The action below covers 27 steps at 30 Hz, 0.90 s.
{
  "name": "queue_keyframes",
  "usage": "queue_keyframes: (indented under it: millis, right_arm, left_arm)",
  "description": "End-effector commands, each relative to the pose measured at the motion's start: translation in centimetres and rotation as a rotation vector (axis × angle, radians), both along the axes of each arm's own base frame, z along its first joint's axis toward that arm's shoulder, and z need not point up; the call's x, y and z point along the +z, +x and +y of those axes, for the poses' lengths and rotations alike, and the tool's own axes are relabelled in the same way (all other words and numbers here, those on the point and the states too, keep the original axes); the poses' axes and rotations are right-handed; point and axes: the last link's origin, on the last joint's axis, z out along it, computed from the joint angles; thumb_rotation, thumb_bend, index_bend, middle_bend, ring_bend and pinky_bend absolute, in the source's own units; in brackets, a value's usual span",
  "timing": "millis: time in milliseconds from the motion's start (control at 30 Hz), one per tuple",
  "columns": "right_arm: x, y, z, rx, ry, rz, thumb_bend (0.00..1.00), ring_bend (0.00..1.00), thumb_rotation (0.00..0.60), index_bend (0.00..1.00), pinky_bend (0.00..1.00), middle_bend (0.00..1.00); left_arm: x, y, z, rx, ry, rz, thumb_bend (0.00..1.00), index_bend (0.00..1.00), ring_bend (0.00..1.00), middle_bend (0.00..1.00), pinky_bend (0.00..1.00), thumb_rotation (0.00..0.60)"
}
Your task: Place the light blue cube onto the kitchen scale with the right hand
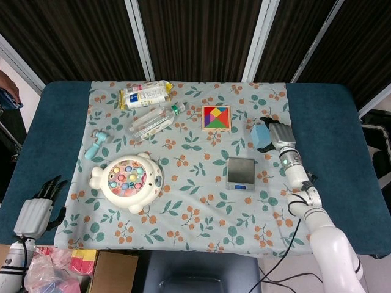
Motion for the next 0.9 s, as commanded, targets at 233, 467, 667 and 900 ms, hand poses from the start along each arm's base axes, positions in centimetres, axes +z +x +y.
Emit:
queue_keyframes:
  millis: [233, 467, 667, 900]
  right_arm:
    - [-0.4, 0.0, 0.2, 0.006, -0.037, 0.006, 0.14, 0.54, 0.600, 0.64, 0.66, 0.53]
    - [0.0, -0.4, 0.4, 0.011, -0.073, 0.015, 0.27, 0.68, 0.600, 0.83, 0.77, 0.68]
    - [0.6, -0.5, 0.4, 0.021, -0.095, -0.001, 0.35, 0.70, 0.600, 0.86, 0.78, 0.71]
    - [3.6, 0.0, 1.2, 0.163, -0.213, -0.061, 0.39, 0.70, 0.600, 0.86, 0.78, 0.72]
  left_arm:
    - [0.0, -0.4, 0.2, 0.018, -0.001, -0.008, 0.47, 0.13, 0.08, 0.03, 0.39, 0.600]
    - [0.0, -0.5, 0.2, 0.021, -0.002, -0.013, 0.47, 0.13, 0.08, 0.03, 0.39, 0.600]
    - [-0.1, -0.4, 0.1, 0.020, -0.003, -0.014, 0.47, 0.13, 0.08, 0.03, 0.39, 0.600]
    - [-0.1, 0.1, -0.1, 0.006, -0.009, -0.024, 0.47, 0.13, 0.08, 0.03, 0.39, 0.600]
